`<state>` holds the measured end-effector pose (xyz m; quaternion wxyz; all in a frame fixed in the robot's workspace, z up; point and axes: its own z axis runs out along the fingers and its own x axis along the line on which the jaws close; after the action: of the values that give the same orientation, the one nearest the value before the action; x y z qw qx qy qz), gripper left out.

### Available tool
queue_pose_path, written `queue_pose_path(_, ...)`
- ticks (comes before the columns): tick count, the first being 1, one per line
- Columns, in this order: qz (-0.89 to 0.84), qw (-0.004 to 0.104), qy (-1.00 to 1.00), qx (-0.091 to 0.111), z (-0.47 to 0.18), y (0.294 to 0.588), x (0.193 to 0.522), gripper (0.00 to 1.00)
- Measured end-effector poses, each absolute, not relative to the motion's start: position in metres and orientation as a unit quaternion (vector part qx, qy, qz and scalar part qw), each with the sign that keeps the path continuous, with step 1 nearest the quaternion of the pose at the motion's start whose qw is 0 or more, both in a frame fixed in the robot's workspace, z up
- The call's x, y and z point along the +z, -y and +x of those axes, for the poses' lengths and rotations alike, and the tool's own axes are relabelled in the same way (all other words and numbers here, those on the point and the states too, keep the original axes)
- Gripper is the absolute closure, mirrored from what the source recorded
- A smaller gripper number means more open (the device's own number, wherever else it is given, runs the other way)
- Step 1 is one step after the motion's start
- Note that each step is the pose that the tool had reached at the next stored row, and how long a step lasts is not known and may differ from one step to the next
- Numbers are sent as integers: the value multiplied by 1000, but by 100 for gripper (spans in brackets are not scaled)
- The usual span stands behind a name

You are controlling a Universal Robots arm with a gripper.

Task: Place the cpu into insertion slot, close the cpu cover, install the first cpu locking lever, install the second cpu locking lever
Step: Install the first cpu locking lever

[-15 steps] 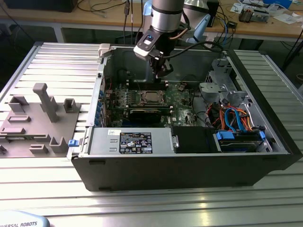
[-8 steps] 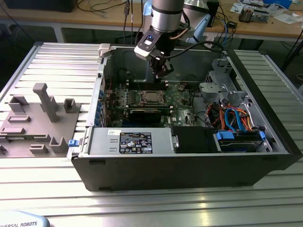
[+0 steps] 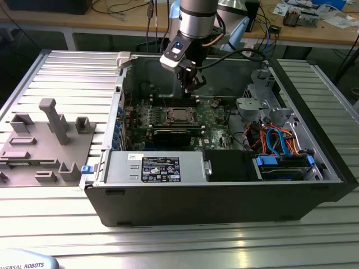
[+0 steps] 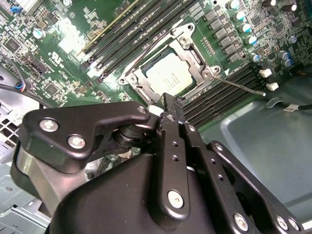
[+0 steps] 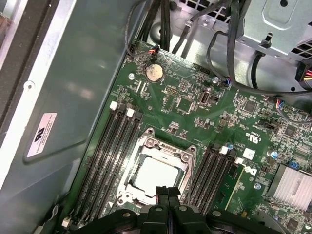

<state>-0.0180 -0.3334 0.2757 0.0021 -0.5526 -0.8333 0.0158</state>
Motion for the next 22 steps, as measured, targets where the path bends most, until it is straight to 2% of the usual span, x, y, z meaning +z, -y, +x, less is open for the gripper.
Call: queue_pose_path(22,-531,2,847,16,-18,333,276,89)
